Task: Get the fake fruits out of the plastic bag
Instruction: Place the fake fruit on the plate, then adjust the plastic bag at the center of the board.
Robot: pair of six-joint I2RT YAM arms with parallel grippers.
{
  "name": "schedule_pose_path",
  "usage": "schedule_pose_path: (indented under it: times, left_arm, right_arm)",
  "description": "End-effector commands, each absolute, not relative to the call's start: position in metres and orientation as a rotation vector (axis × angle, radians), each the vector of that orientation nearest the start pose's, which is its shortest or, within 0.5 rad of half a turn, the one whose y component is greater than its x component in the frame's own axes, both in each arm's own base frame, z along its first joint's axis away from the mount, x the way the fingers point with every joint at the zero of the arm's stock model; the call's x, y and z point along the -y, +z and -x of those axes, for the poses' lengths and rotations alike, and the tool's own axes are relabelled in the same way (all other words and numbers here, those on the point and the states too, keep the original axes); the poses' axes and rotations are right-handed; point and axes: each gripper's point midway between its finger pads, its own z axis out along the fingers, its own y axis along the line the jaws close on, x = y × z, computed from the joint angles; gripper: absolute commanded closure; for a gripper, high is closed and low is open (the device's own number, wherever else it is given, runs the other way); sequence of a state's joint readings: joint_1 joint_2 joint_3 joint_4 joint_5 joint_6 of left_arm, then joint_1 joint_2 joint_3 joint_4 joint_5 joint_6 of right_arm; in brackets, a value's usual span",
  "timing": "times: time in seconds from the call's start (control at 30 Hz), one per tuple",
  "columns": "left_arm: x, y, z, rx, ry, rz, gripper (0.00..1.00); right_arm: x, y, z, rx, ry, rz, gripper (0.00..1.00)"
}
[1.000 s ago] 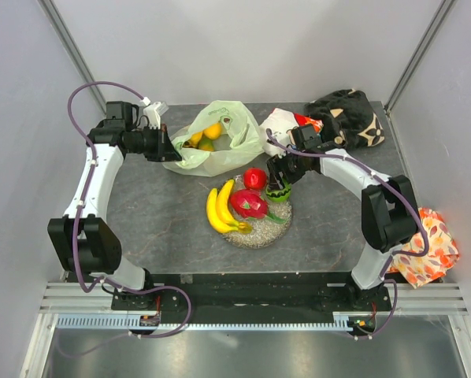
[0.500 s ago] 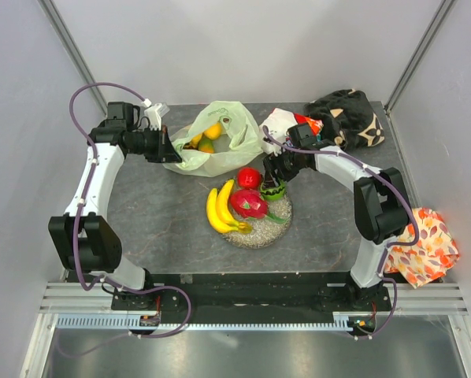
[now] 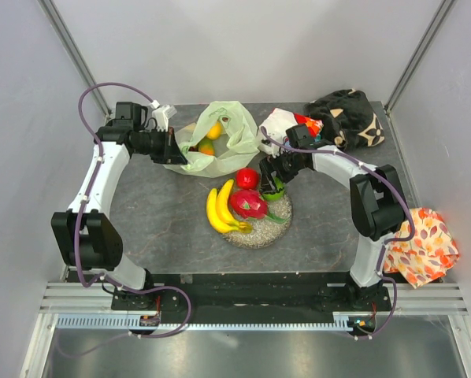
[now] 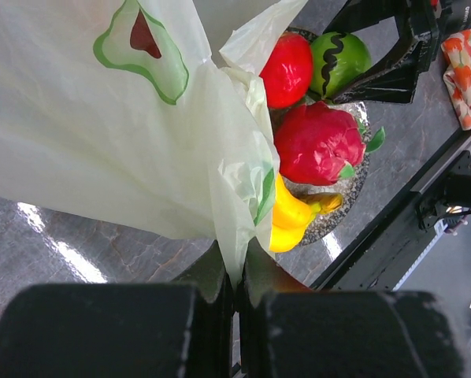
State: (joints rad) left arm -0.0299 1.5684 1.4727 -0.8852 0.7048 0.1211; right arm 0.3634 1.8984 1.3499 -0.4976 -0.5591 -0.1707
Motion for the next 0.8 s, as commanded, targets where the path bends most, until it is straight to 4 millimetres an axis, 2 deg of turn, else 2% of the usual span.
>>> schedule_pose_path:
  times: [0.0,0.1,0.33,0.43,0.53,0.63,0.67,0.7,0.73,0.77]
  left_arm:
    - [0.122,0.226,-0.356,-2.323,-0.819,-0.507,0.98]
    - [0.123,0.226,-0.355,-2.323,-0.82,-0.512,0.98]
    - [0.129,0.226,-0.356,-2.313,-0.846,-0.53,0.98]
    - [0.13,0.228,-0.355,-2.306,-0.852,-0.535,0.98]
    - [0.132,0.229,-0.35,-2.302,-0.86,-0.54,0.98]
    - [0.132,0.228,-0.34,-2.302,-0.871,-0.54,0.98]
    - [0.132,0.232,-0.337,-2.291,-0.867,-0.542,0.98]
    - [0.132,0.232,-0.334,-2.287,-0.867,-0.551,0.98]
    - [0.132,0.229,-0.33,-2.294,-0.871,-0.552,0.98]
    - [0.132,0.228,-0.328,-2.296,-0.871,-0.553,0.98]
  right_arm:
    - [-0.235,0.086,-0.368,-2.393,0.809,0.884,0.02]
    - [-0.232,0.1,-0.369,-2.376,0.784,0.891,0.02]
    - [-0.232,0.149,-0.378,-2.278,0.768,0.917,0.02]
    - [-0.235,0.177,-0.386,-2.225,0.763,0.916,0.02]
    - [-0.245,0.217,-0.394,-2.093,0.781,0.946,0.02]
    - [-0.256,0.255,-0.415,-1.948,0.768,0.927,0.02]
    - [-0.26,0.26,-0.42,-1.925,0.769,0.926,0.02]
    - [-0.268,0.253,-0.424,-1.918,0.796,0.952,0.03]
    - [-0.274,0.262,-0.431,-1.882,0.797,0.969,0.06]
    - [-0.278,0.259,-0.435,-1.875,0.795,0.986,0.11]
